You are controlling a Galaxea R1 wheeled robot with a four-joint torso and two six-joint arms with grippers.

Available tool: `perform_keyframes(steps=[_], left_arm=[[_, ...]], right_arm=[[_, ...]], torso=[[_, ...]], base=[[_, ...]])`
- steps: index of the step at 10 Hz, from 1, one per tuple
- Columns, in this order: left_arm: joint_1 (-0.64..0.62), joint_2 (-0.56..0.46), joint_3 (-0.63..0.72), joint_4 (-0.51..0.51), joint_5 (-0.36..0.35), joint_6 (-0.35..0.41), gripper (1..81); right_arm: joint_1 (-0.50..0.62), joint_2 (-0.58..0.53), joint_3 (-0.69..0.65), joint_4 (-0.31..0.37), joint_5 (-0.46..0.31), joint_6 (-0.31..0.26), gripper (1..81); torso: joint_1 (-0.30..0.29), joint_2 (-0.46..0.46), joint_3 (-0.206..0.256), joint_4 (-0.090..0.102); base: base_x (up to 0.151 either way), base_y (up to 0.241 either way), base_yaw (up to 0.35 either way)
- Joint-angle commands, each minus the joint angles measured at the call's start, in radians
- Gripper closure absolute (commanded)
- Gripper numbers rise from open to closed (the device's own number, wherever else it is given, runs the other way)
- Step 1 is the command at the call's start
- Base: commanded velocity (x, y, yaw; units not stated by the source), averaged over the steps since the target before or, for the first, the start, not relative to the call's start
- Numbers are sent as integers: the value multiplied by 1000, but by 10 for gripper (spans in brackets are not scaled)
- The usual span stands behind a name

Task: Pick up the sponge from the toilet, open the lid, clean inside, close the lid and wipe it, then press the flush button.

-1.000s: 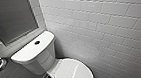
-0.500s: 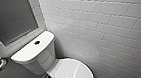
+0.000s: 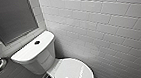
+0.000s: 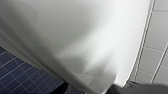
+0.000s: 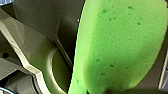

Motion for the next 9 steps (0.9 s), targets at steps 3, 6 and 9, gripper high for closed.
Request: perform_keyframes(steps=[3, 6, 9], left_arm=[[-197, -11, 82, -34, 20, 19, 10], [-199, -52, 167, -43, -29, 19, 10], [-199, -98, 250, -43, -74, 19, 10]], right_arm=[[-15, -13, 13, -13, -79, -4, 811], [-14, -12, 16, -19, -81, -6, 811], [-15, -12, 18, -17, -81, -6, 811]], torso=[[0, 0, 0, 0], [0, 0, 0, 0], [0, 0, 0, 0]], base=[[0, 0, 0], [0, 0, 0], [0, 0, 0]])
